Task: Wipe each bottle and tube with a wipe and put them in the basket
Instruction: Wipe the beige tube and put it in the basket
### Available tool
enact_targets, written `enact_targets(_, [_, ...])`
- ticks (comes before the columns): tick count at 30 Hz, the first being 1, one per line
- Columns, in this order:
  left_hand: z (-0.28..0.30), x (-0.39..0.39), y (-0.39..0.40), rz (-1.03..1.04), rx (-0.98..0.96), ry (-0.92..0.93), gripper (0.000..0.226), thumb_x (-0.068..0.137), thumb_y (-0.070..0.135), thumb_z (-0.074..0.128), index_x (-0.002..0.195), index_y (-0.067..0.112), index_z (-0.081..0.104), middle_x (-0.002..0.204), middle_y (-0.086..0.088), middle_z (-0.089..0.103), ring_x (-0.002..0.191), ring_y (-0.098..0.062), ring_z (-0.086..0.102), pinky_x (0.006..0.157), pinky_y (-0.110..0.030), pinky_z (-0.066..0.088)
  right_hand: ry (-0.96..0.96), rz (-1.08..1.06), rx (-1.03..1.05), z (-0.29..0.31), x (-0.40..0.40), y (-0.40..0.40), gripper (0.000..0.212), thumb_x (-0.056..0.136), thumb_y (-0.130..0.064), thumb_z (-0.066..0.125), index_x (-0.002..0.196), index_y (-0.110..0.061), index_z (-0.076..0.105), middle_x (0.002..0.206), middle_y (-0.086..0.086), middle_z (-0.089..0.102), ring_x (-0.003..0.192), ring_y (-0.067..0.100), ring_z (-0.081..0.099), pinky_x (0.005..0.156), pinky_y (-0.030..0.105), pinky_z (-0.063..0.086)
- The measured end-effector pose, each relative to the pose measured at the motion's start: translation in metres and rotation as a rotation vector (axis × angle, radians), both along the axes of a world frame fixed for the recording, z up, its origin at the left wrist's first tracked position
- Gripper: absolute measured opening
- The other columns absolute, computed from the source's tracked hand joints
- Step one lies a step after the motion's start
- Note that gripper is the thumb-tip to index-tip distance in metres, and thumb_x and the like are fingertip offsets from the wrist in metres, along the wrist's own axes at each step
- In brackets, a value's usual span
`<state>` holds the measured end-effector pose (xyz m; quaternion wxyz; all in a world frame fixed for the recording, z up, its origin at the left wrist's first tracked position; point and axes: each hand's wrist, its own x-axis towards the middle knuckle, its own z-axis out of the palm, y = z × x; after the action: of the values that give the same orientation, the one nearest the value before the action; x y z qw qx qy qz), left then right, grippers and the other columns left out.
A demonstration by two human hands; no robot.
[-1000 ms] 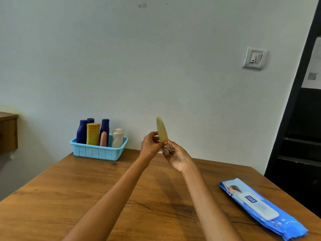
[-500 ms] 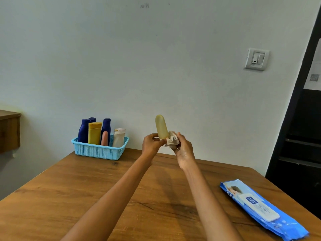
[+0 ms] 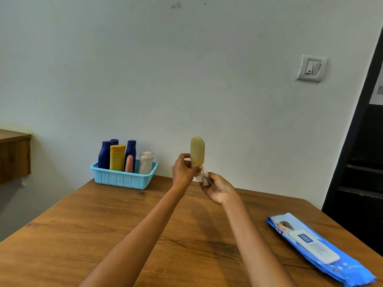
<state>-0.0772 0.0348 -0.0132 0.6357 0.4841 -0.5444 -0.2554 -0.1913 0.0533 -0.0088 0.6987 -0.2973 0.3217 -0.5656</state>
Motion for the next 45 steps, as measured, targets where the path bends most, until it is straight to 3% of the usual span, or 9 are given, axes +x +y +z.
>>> enact_targets(4, [-0.001,0.004,-0.002,0.004,0.038,0.140,0.050,0.076,0.016,0.076,0.119,0.012,0.051,0.101,-0.010,0.068,0.087,-0.018,0.065,0.073,-0.023,0.050,0.027,0.044,-0.062,0.006,-0.003,-0.002,0.010,0.092,-0.001,0.053,0.089,0.005,0.060,0.064,0.016,0.069,0.047,0.009,0.061,0.042,0.015,0.048])
enact_targets(9, [0.002,0.005,-0.004,-0.104,0.147,0.401,0.053,0.078,0.012,0.074,0.124,0.007,0.050,0.110,-0.016,0.065,0.103,-0.026,0.063,0.095,-0.040,0.049,-0.017,0.079,-0.106,-0.001,-0.012,-0.006,0.011,0.090,0.002,0.054,0.093,0.008,0.063,0.082,0.022,0.071,0.056,0.010,0.065,0.047,0.015,0.051])
enact_targets(15, [0.004,-0.001,0.002,-0.442,0.203,0.499,0.052,0.078,0.008,0.073,0.124,0.003,0.049,0.093,-0.012,0.069,0.078,-0.020,0.069,0.078,-0.031,0.055,0.078,-0.108,-0.155,0.000,-0.010,-0.002,0.013,0.086,0.000,0.059,0.098,0.003,0.064,0.087,0.017,0.068,0.070,0.019,0.066,0.052,0.017,0.054])
enact_targets(20, [0.007,-0.006,0.006,-0.493,0.201,0.533,0.042,0.076,0.008,0.074,0.113,0.009,0.053,0.085,-0.008,0.072,0.074,-0.018,0.072,0.066,-0.026,0.056,0.072,-0.270,-0.165,-0.001,-0.004,-0.002,0.008,0.086,-0.005,0.064,0.092,-0.002,0.067,0.080,0.009,0.065,0.068,0.016,0.060,0.052,0.019,0.055])
enact_targets(26, [0.004,-0.012,0.005,-0.307,0.125,0.316,0.047,0.074,0.009,0.078,0.113,0.012,0.051,0.089,-0.005,0.068,0.081,-0.015,0.068,0.075,-0.028,0.056,0.072,-0.296,-0.098,-0.002,0.001,-0.003,0.012,0.086,-0.006,0.065,0.096,-0.001,0.066,0.078,0.013,0.064,0.056,0.014,0.059,0.046,0.018,0.051])
enact_targets(32, [0.010,0.001,0.010,-0.064,0.074,0.206,0.045,0.074,0.013,0.078,0.110,0.015,0.051,0.104,-0.012,0.068,0.091,-0.020,0.065,0.084,-0.034,0.052,-0.118,-0.086,-0.069,0.004,0.012,0.002,0.030,0.089,-0.003,0.059,0.116,0.010,0.056,0.089,0.017,0.064,0.048,0.009,0.063,0.045,0.015,0.050])
enact_targets(37, [0.011,0.035,0.015,0.031,0.071,0.175,0.051,0.076,0.015,0.077,0.118,0.014,0.049,0.112,-0.011,0.065,0.093,-0.017,0.059,0.082,-0.029,0.047,-0.015,-0.087,-0.153,0.016,0.020,0.003,0.006,0.086,0.000,0.061,0.091,0.001,0.063,0.085,0.018,0.061,0.051,0.009,0.064,0.047,0.016,0.051])
enact_targets(42, [0.024,0.091,0.012,0.123,0.060,0.046,0.055,0.081,0.015,0.070,0.129,0.010,0.044,0.122,-0.012,0.058,0.108,-0.023,0.058,0.092,-0.037,0.049,0.123,-0.106,-0.159,0.018,0.055,-0.002,0.004,0.086,-0.007,0.064,0.090,-0.008,0.065,0.087,0.013,0.063,0.071,0.017,0.061,0.050,0.020,0.054])
enact_targets(45, [0.026,0.118,0.007,0.174,0.072,-0.064,0.053,0.080,0.016,0.070,0.127,0.008,0.049,0.121,-0.009,0.059,0.103,-0.020,0.058,0.085,-0.032,0.050,0.168,-0.065,-0.168,0.019,0.091,-0.008,0.014,0.086,-0.002,0.058,0.078,-0.011,0.065,0.071,0.006,0.060,0.058,0.013,0.055,0.051,0.021,0.050])
